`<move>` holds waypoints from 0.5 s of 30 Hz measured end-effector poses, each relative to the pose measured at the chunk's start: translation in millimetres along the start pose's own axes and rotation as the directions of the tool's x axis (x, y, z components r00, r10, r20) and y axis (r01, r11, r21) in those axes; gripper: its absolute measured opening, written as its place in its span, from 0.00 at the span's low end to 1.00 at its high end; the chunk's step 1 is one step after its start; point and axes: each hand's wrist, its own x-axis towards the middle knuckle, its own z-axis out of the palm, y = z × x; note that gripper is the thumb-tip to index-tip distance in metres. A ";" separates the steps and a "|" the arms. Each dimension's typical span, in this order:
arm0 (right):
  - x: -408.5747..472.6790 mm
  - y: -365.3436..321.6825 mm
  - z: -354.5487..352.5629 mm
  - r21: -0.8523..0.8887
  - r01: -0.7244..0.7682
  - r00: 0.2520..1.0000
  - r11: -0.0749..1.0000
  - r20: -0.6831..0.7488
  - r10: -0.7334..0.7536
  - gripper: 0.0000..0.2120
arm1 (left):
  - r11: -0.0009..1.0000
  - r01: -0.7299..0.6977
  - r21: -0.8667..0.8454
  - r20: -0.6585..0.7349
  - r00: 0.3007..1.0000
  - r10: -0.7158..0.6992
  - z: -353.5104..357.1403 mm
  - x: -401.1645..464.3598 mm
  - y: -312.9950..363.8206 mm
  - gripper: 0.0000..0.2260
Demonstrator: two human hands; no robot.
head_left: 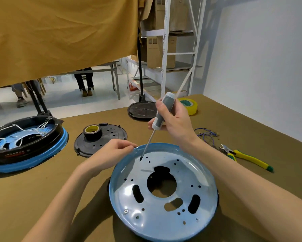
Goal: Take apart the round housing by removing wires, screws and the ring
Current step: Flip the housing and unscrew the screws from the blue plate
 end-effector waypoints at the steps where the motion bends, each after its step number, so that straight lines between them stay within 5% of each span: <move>1: -1.8 0.7 3.0 -0.018 0.025 1.000 1.000 0.010 -0.025 0.05 | 0.998 0.002 -0.057 -0.039 0.999 -0.004 3.0 -0.8 1.4 0.12; 15: -20.1 -5.4 14.7 -0.160 0.120 0.991 0.980 0.070 -0.110 0.11 | 0.984 -0.048 -0.169 0.041 0.998 0.056 18.7 -13.7 3.9 0.09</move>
